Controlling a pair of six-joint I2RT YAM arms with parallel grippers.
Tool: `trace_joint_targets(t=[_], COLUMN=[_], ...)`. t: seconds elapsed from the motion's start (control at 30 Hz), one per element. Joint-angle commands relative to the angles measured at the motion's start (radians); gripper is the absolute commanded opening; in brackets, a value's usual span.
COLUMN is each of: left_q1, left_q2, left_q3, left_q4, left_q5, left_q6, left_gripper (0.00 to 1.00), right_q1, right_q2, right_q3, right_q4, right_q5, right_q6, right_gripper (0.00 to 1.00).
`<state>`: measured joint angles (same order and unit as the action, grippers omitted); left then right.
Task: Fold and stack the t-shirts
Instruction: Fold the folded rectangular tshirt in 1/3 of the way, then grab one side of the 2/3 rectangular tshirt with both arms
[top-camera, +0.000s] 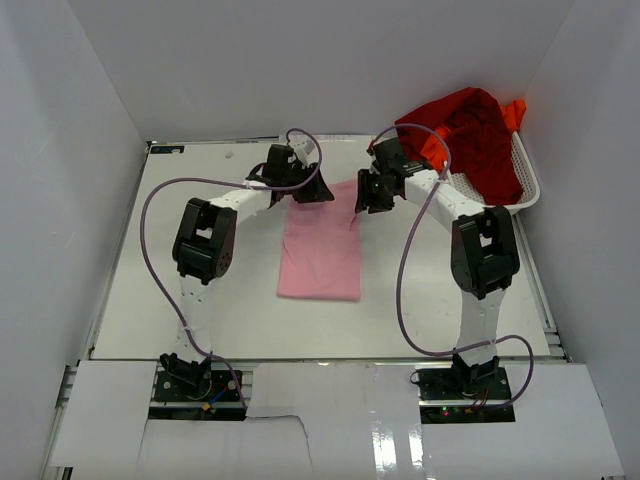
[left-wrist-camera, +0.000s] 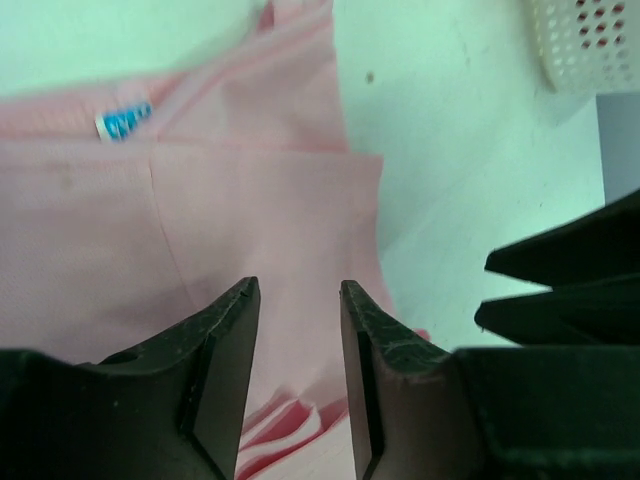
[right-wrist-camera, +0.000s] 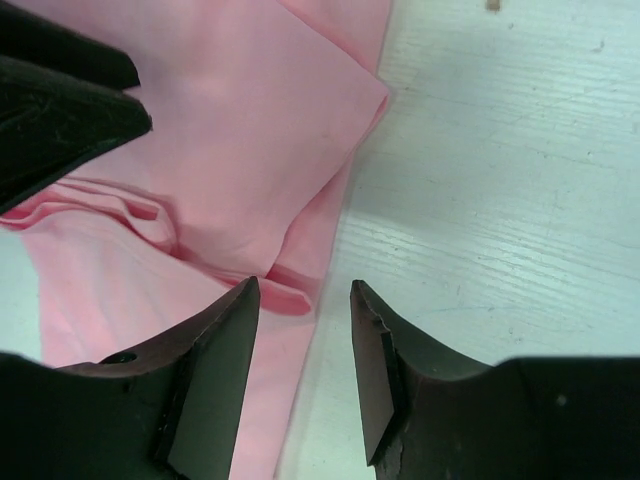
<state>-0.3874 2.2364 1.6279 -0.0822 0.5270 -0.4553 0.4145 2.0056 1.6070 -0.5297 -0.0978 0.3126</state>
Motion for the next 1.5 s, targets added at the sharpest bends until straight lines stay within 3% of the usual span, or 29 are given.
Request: trace_joint_targets(t=[0.0, 0.17, 0.2, 0.23, 0.27, 0.3, 0.33, 0.4, 0.47, 0.5, 0.57, 0.73, 0.87, 0.97, 1.17, 1.47], left_q1=[0.015, 0.074, 0.109, 0.126, 0.143, 0.166, 0.177, 0.200, 0.209, 0.214, 0.213, 0.208, 0.202, 0.197, 0.174, 0.156], left_q2=[-0.107, -0.250, -0.327, -0.369, -0.412, -0.498, -0.542, -0.627, -0.742, -0.777, -0.858, -0.929, -0.958, -0.991, -1.025, -0.976], left_q3=[0.104, 0.041, -0.059, -0.119, -0.181, -0.297, -0.353, -0.455, -0.584, -0.623, -0.716, -0.855, -0.968, -1.045, -1.143, -1.174], left_q4=[-0.103, -0.194, -0.194, -0.188, -0.185, -0.182, -0.182, -0.191, -0.202, -0.208, -0.218, -0.206, -0.159, -0.120, -0.062, -0.008], left_q5=[-0.048, -0.088, -0.090, -0.093, -0.100, -0.128, -0.143, -0.176, -0.171, -0.171, -0.157, -0.107, -0.107, -0.117, -0.156, -0.194], left_q6=[0.018, 0.018, -0.017, -0.031, -0.042, -0.043, -0.042, -0.042, -0.058, -0.069, -0.089, -0.115, -0.154, -0.181, -0.217, -0.244], left_gripper=[0.51, 0.63, 0.67, 0.79, 0.85, 0.90, 0.96, 0.98, 0.98, 0.98, 0.98, 0.95, 0.88, 0.87, 0.86, 0.86], right_q1=[-0.003, -0.006, -0.006, -0.006, -0.006, -0.006, -0.006, -0.008, -0.008, -0.008, -0.008, -0.006, -0.002, 0.004, 0.027, 0.099], right_q2=[-0.076, -0.143, -0.180, -0.206, -0.231, -0.293, -0.327, -0.426, -0.485, -0.537, -0.574, -0.645, -0.636, -0.610, -0.567, -0.527], right_q3=[-0.012, -0.166, -0.206, -0.252, -0.357, -0.410, -0.461, -0.604, -0.675, -0.740, -0.789, -0.930, -1.002, -1.029, -1.067, -1.059], right_q4=[-0.007, -0.012, 0.011, 0.031, 0.057, 0.116, 0.143, 0.200, 0.240, 0.256, 0.286, 0.376, 0.509, 0.589, 0.720, 0.728], right_q5=[-0.005, -0.146, -0.208, -0.242, -0.275, -0.316, -0.327, -0.361, -0.362, -0.379, -0.394, -0.450, -0.491, -0.514, -0.523, -0.454], right_q6=[-0.020, -0.023, -0.027, -0.027, -0.021, -0.011, 0.008, 0.023, 0.040, 0.051, 0.092, 0.174, 0.243, 0.286, 0.376, 0.408], right_gripper=[0.48, 0.54, 0.57, 0.58, 0.63, 0.79, 0.85, 1.00, 0.96, 1.00, 0.94, 0.91, 0.83, 0.82, 0.82, 0.78])
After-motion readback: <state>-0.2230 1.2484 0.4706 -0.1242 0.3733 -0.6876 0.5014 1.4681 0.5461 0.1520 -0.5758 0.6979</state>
